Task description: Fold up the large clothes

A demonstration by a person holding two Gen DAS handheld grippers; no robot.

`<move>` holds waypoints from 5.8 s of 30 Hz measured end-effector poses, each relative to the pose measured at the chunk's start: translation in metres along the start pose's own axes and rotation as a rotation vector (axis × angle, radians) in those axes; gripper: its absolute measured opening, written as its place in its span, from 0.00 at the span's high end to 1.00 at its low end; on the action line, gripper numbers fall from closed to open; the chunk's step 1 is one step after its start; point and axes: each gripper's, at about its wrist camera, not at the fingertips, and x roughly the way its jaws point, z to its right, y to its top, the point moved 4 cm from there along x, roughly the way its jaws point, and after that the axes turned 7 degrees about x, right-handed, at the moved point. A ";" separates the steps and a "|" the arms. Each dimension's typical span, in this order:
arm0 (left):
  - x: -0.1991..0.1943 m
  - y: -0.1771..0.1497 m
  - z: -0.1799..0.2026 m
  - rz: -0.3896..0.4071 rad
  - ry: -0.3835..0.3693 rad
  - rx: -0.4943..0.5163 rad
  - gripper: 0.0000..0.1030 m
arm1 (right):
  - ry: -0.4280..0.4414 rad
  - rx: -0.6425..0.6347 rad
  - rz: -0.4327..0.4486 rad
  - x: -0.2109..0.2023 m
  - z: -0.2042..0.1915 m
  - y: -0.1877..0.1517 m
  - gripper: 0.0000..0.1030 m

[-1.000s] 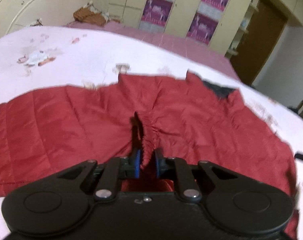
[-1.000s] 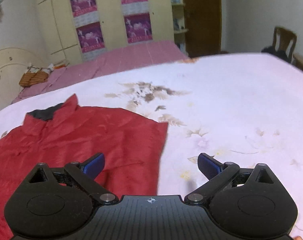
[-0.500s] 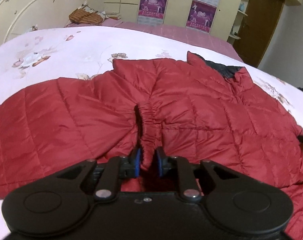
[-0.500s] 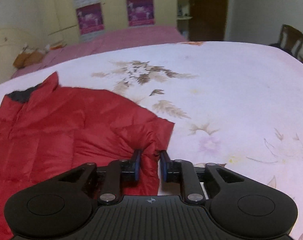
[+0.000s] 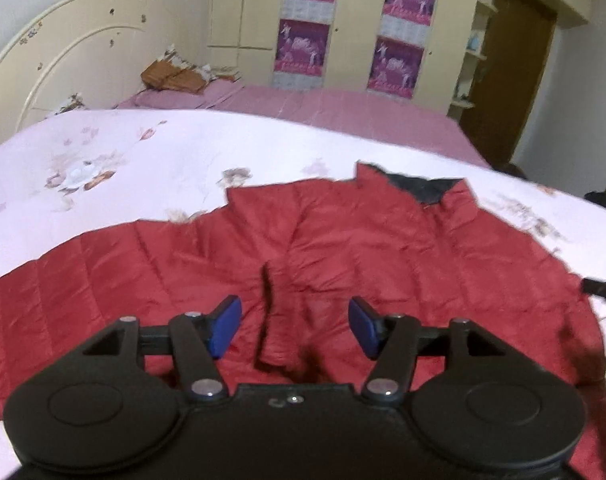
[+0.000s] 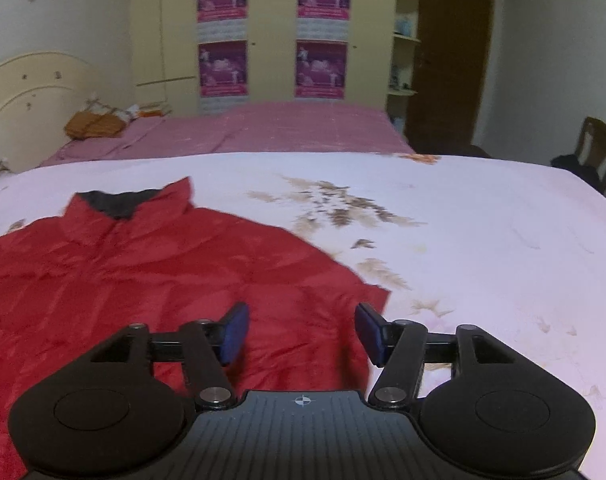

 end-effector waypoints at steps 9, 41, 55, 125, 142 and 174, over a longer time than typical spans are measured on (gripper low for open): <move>0.027 -0.018 0.031 -0.100 -0.046 0.075 0.43 | 0.015 -0.072 -0.103 0.004 -0.013 -0.038 0.44; -0.026 -0.036 -0.031 -0.165 0.023 -0.077 0.32 | 0.202 -0.153 -0.103 -0.022 -0.108 -0.043 0.44; -0.067 -0.079 -0.148 -0.182 0.162 -0.319 0.32 | 0.320 -0.217 -0.165 0.001 -0.212 -0.057 0.44; 0.029 -0.026 0.091 -0.083 -0.346 0.252 0.81 | 0.089 0.051 -0.111 -0.019 -0.078 -0.039 0.44; -0.043 -0.034 -0.018 -0.010 -0.105 0.156 0.22 | 0.302 -0.050 -0.029 -0.037 -0.154 -0.024 0.03; 0.011 -0.045 -0.035 -0.016 0.036 0.206 0.53 | 0.190 0.216 -0.151 -0.012 -0.066 -0.027 0.84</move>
